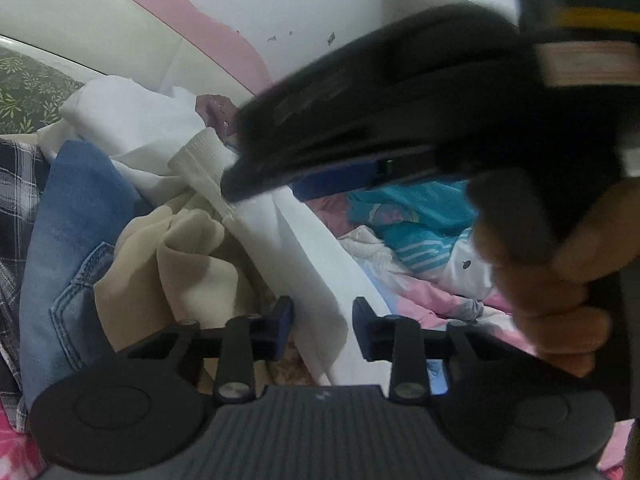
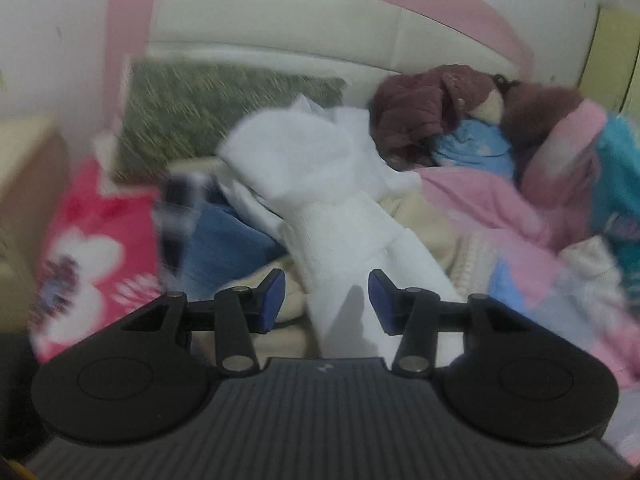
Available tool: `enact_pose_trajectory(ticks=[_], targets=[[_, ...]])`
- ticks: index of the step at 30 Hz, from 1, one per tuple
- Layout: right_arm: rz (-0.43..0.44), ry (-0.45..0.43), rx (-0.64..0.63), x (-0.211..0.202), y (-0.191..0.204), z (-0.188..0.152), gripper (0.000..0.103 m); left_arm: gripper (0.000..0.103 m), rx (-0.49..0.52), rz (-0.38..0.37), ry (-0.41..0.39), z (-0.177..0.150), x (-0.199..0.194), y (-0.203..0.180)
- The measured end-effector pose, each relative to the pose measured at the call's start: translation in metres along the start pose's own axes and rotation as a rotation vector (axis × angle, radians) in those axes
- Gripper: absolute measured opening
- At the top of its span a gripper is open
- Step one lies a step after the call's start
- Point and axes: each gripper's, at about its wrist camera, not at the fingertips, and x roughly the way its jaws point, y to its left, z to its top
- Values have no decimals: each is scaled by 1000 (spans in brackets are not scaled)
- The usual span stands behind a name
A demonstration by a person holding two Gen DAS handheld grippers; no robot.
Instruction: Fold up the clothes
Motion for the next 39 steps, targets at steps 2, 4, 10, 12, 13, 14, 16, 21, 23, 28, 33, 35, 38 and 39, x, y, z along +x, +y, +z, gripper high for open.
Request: enact_pose_trajectory(ticks=[2,4,10,12,13,14,16,21,23,28,33,35,38,39], targets=[[-21,23,15,8,-3,0,36,32,3,-6,-3,0,1,0],[-11,28,33,7,-7,-2,15,32,5,-4,-1,-2,3,-1],[-5,-36,97,-4,-14,-8,3,47,14,23,-14,-6,4,-8],[-1,-72,144,-16,-22,-10,2,47,14,14,-9,-7,4,-12],[1,-91,171,-24,-28,-12,2,47,15,7,-6,-7,3,-14],[2,-111,200,-33,-34,-14,2,47,20,-9,-1,-8,1,-19],[-4,-149,258,-55,-50,-20,2,47,39,-63,29,-8,-3,-35],[-48,-244,425,-129,-98,-57,2,47,103,-261,116,-16,-14,-96],[-81,-286,491,-164,-119,-79,2,47,133,-337,146,-23,-14,-126],[-219,-371,641,-258,-164,-166,2,50,224,-493,260,-62,-25,-198],[-332,-376,852,-317,-185,-294,2,51,335,-510,486,-122,-18,-247],[-375,-321,969,-321,-186,-360,4,51,383,-485,556,-143,-7,-250],[-443,-192,1215,-313,-189,-468,7,51,390,-459,656,-166,8,-243],[-451,-175,1317,-313,-188,-499,8,51,384,-451,683,-172,12,-239]])
